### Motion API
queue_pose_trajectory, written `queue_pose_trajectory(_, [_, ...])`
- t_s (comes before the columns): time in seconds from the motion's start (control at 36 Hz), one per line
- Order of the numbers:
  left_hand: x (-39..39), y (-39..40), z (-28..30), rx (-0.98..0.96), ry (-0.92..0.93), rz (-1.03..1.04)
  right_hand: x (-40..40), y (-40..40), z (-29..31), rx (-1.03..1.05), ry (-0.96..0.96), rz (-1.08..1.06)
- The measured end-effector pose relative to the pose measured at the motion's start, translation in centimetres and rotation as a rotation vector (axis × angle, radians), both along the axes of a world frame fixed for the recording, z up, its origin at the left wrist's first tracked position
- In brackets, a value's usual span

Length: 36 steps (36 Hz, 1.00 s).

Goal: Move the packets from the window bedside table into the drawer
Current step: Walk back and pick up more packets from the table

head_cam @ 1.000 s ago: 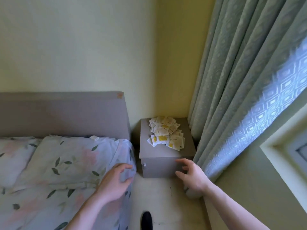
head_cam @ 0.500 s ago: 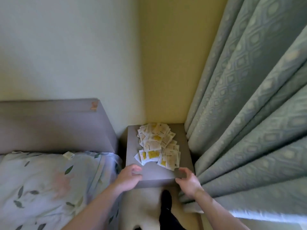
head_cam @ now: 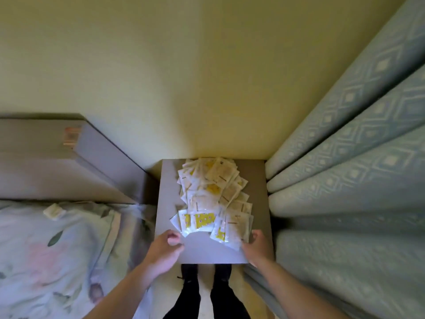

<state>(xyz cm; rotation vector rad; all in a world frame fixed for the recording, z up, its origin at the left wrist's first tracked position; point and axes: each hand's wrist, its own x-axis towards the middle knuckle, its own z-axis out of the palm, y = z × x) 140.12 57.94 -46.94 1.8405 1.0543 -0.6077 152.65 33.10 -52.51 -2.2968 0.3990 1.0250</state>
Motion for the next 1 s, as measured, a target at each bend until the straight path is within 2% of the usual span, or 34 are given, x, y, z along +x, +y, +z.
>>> queue_pose_trajectory(0.17, [2.6,0.7,-5.4,0.002,0.087,-0.086,1.5,1.6,-4.4,-0.068,0.007,-0.031])
queue_pose_trajectory(0.36, [5.4,0.4,-10.4,-0.001,0.092,0.009,1.1,3.1,-8.3,-0.068,-0.037,-0.188])
queue_pose_trajectory(0.5, [6.6,0.0,-12.9,0.052,0.131,0.049,0.7,2.4,-9.2,-0.092,-0.030,-0.157])
queue_pose_trajectory(0.78, [7.0,-1.6,-13.2,0.070,0.127,0.141,-0.8,-1.0,-8.4,-0.037,-0.172,-0.167])
queue_pose_trajectory(0.92, [4.9,-2.5,-12.1,0.112,0.072,0.088,-1.7,-3.0,-7.0,-0.027,-0.187,-0.160])
queue_pose_trajectory(1.0, [3.2,-2.8,-11.6,0.109,-0.024,0.103,-1.1,-3.3,-5.6,-0.051,-0.216,-0.098])
